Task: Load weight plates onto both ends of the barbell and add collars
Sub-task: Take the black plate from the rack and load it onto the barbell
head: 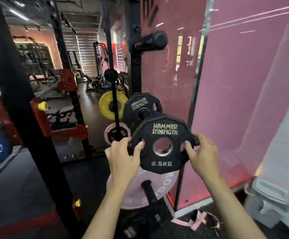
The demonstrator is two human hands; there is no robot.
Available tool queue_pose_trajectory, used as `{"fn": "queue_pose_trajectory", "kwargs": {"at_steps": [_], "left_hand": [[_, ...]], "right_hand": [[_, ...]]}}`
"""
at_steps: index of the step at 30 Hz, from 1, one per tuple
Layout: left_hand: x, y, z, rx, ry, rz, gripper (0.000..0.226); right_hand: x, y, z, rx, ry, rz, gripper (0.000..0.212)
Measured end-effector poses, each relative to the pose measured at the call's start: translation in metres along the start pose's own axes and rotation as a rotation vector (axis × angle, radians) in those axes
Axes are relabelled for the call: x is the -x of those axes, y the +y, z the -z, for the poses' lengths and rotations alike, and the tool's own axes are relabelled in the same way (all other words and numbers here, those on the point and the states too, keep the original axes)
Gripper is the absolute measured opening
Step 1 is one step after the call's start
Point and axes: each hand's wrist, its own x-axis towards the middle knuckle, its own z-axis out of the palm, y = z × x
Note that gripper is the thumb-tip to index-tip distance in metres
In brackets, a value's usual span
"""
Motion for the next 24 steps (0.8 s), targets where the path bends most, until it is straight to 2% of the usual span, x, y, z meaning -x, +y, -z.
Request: {"fn": "queue_pose_trajectory", "kwargs": {"at_steps": [4,10,15,18,24], "left_hand": [[0.029,0.005,0.032,-0.019,0.02,0.019,0.044],[0.09,0.012,0.103,-0.052,0.109,0.142,0.048],[0.15,-0.004,0.172,-0.201,0.124,0.218,0.044],[0.178,-0.008,0.221,-0.259,0.168,0.3,0.048],[0.216,-0.023,0.336,-0.37,0.357,0.374,0.04]], "right_hand": [[0.028,-0.017,0.019,-0.032,-0.004,0.04,0.026],[0.082,-0.043,0.029,-0.182,-0.167,0.051,0.03],[0.138,-0.085,0.038,-0.333,-0.202,0.164,0.025],[0.166,-0.117,0.032,-0.361,-0.299,0.155,0.024],[0.221,-0.215,0.012,-0.468,-0.433,0.191,0.032]]}}
